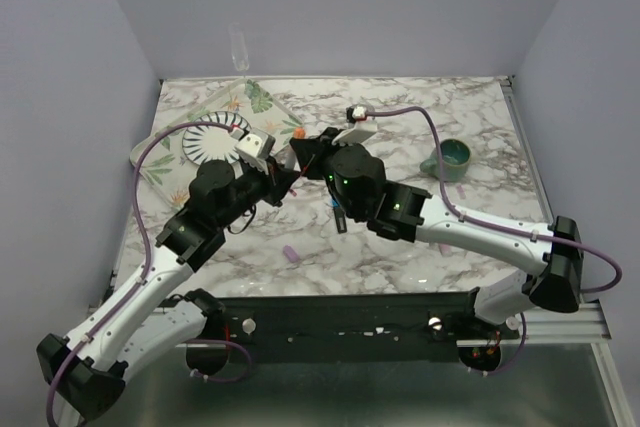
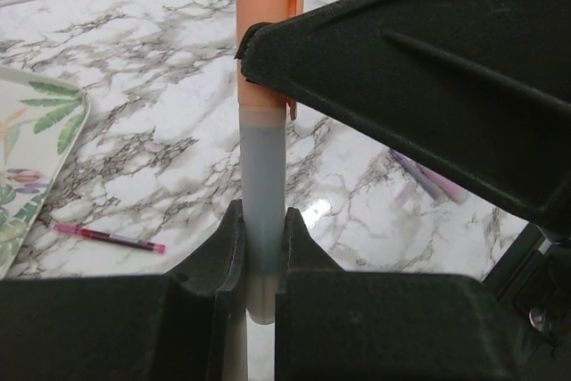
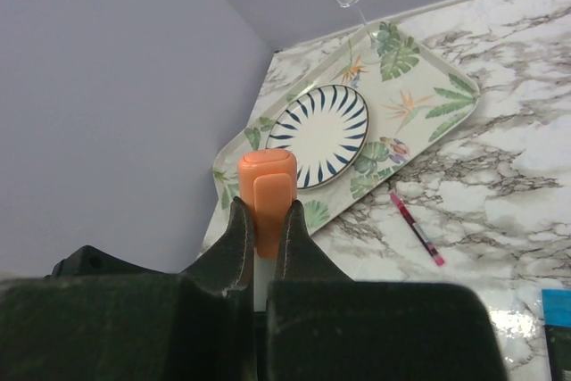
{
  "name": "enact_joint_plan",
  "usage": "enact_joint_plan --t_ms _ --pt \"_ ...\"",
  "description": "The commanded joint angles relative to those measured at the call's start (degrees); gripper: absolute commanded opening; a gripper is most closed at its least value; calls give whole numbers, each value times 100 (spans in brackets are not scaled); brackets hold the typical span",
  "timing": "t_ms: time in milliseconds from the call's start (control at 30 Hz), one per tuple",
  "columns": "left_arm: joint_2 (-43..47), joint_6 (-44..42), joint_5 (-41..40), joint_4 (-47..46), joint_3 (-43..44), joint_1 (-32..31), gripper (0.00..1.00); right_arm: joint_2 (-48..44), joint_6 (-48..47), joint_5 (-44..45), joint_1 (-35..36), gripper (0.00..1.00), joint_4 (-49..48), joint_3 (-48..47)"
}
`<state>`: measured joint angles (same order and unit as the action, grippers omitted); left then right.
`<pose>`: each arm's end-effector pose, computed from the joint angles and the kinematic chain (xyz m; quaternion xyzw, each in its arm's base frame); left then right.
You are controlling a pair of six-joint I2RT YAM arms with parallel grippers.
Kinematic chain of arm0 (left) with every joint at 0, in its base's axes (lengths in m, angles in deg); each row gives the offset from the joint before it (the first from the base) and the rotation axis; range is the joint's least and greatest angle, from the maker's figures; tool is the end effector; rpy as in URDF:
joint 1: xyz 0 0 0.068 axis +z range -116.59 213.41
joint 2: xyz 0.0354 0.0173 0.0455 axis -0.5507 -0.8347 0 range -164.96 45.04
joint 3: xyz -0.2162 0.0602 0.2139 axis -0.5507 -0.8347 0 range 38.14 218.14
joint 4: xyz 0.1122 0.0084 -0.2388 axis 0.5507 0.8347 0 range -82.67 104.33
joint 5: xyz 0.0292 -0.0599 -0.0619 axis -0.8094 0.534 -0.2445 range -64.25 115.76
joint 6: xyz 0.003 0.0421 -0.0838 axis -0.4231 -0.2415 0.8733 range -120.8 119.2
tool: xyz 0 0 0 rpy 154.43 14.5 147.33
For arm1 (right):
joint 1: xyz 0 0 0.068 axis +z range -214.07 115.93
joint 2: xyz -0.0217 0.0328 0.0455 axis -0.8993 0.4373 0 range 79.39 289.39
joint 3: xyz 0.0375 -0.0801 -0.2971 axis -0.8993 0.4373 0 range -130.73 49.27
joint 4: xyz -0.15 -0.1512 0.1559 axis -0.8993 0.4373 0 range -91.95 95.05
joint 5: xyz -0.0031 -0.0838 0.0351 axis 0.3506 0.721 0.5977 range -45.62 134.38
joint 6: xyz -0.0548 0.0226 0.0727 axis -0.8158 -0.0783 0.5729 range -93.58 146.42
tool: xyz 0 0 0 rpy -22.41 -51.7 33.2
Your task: Insert the pens into the pen caps
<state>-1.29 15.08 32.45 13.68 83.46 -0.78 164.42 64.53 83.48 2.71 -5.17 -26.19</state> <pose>0.1738 -0.1300 0.3675 0.1574 0.7340 -0.3187 0.5787 0.2015 0.3344 0.4172 0.0423 0.7356 0.3462 0.5807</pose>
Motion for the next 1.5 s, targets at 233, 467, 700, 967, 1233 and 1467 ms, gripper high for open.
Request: enact_joint_plan --t_ms 233,467,700,967,1233,1467 --pt "246 328 437 -1874 268 27 0 -285 -717 -367 625 1 1536 -294" --pt "299 390 736 -1786 91 27 0 -250 -673 -394 608 21 1404 -496" --pt "422 425 868 -1699 -146 18 0 -426 -918 98 520 58 1351 -803" --pt "432 714 903 -1558 -313 18 0 -1024 -1130 82 231 72 1552 -592" --pt "-569 3109 771 -2040 -848 -34 0 -2111 -1016 265 -297 73 2554 -496" --pt "-2290 3930 25 -2480 -657 -1069 0 -3316 -770 529 -350 73 2721 461"
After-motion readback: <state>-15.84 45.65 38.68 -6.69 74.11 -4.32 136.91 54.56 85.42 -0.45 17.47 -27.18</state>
